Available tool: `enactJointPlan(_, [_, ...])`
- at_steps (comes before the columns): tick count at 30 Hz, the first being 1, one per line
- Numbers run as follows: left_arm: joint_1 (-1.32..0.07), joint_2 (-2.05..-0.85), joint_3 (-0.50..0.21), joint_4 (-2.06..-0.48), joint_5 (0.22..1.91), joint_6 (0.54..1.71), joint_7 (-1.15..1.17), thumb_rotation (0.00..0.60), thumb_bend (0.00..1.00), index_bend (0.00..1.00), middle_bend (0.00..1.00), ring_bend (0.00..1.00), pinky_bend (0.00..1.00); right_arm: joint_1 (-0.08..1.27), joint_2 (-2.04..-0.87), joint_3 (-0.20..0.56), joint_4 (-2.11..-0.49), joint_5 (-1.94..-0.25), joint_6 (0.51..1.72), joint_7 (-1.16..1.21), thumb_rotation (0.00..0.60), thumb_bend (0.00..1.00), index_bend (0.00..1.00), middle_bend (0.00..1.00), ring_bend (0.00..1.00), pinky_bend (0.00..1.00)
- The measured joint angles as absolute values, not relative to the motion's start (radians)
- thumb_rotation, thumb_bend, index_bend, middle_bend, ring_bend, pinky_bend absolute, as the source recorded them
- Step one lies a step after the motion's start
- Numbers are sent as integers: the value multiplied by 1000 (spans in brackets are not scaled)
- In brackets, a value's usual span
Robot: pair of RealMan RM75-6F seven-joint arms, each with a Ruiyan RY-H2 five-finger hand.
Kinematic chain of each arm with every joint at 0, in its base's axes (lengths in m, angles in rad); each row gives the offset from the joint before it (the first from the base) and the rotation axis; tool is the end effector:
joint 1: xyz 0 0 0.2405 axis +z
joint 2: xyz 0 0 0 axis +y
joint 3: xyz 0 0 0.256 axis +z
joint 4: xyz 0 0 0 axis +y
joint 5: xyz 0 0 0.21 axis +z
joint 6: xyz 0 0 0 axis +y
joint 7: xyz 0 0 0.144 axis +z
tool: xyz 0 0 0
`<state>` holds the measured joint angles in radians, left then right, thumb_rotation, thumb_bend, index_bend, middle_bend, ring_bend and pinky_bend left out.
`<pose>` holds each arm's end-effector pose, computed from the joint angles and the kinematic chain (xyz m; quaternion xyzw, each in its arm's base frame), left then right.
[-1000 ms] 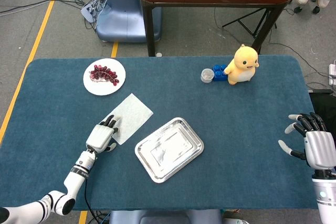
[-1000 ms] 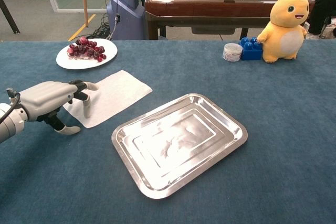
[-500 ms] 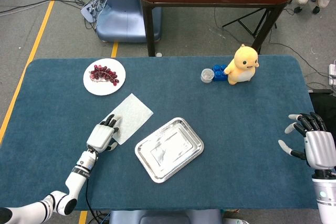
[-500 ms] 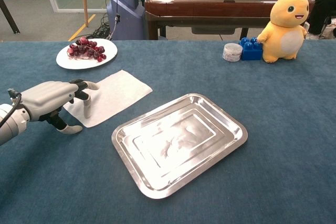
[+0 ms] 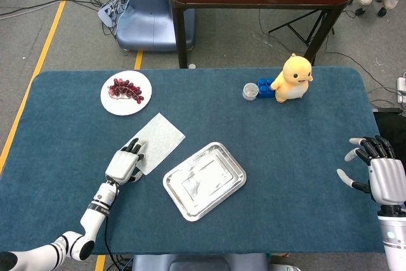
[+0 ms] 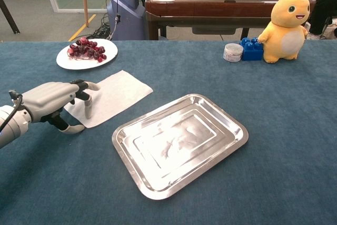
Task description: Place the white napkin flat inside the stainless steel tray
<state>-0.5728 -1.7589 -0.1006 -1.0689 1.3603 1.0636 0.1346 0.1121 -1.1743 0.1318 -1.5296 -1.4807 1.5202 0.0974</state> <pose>-0.2281 0.3206 -0.0522 -0.7257 -0.3649 -0.3629 0.4566 -0.3108 -0.2065 0.1671 0.5529 -0.3711 0.4519 0.5936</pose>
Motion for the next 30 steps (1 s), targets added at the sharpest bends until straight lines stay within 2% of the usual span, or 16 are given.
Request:
enactJointPlan(13, [-572, -1765, -111, -1067, 1349, 1062, 131, 600, 408, 535, 117, 35, 290, 113, -1176, 132, -1529, -1480, 1519, 97, 600, 189, 520, 299, 185, 103])
enactJointPlan(30, [-570, -1774, -120, -1066, 1338, 1064, 138, 600, 515, 541, 123, 38, 290, 113, -1175, 132, -1529, -1480, 1520, 99, 600, 188, 520, 299, 185, 103])
